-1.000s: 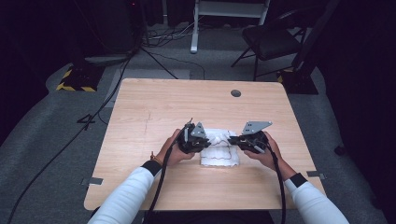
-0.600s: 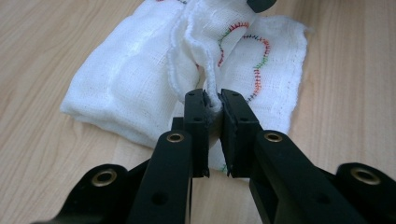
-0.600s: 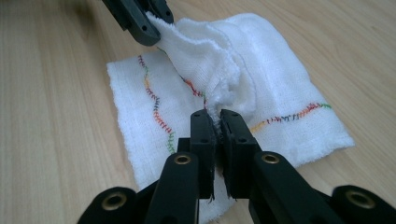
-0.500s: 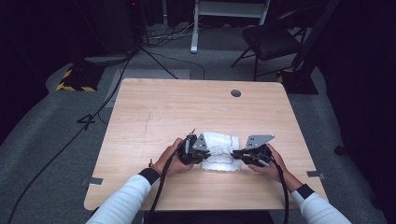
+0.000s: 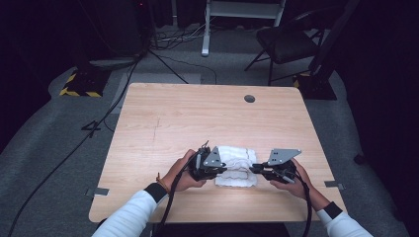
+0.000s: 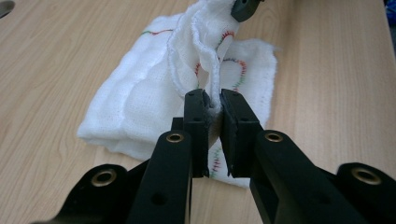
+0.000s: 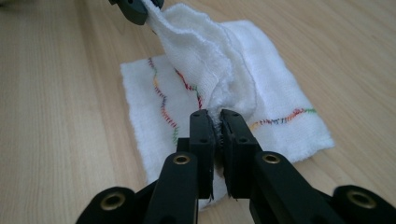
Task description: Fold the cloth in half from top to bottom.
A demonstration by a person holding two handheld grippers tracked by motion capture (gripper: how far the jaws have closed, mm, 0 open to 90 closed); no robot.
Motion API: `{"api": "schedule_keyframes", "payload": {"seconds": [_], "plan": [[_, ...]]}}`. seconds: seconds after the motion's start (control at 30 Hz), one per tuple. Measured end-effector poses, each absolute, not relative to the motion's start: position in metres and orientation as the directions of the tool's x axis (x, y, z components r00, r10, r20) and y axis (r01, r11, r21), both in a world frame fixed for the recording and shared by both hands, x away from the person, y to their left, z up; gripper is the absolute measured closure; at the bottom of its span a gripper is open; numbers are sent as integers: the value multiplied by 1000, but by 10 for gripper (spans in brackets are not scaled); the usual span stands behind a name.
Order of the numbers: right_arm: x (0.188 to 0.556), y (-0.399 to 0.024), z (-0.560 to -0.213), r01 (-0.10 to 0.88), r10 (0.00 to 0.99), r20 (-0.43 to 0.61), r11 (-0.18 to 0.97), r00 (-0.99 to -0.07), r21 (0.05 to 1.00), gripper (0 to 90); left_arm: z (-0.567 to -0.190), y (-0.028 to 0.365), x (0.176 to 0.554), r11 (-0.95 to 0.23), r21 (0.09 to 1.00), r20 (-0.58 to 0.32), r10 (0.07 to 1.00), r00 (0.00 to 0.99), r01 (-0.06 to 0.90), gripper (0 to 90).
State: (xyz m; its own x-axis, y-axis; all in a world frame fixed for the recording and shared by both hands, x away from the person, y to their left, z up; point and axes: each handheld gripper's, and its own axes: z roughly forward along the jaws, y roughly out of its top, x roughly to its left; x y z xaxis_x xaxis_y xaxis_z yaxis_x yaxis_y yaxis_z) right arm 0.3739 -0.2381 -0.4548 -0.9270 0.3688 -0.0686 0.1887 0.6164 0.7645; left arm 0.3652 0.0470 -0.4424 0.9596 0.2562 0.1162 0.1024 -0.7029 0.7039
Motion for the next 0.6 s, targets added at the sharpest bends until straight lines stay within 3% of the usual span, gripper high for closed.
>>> {"api": "schedule_keyframes", "payload": {"seconds": [0.37, 0.5, 0.6], "plan": [[353, -243, -477, 218, 349, -36, 658, -936, 720, 770, -470, 46, 341, -769, 629, 97, 228, 969, 118, 782], [348, -247, -481, 239, 372, -33, 659, -927, 713, 692, -479, 53, 338, -779, 609, 73, 242, 967, 149, 759], [345, -251, -482, 254, 394, -37, 659, -919, 708, 581, -478, 62, 335, -771, 613, 67, 266, 962, 171, 698]]}}
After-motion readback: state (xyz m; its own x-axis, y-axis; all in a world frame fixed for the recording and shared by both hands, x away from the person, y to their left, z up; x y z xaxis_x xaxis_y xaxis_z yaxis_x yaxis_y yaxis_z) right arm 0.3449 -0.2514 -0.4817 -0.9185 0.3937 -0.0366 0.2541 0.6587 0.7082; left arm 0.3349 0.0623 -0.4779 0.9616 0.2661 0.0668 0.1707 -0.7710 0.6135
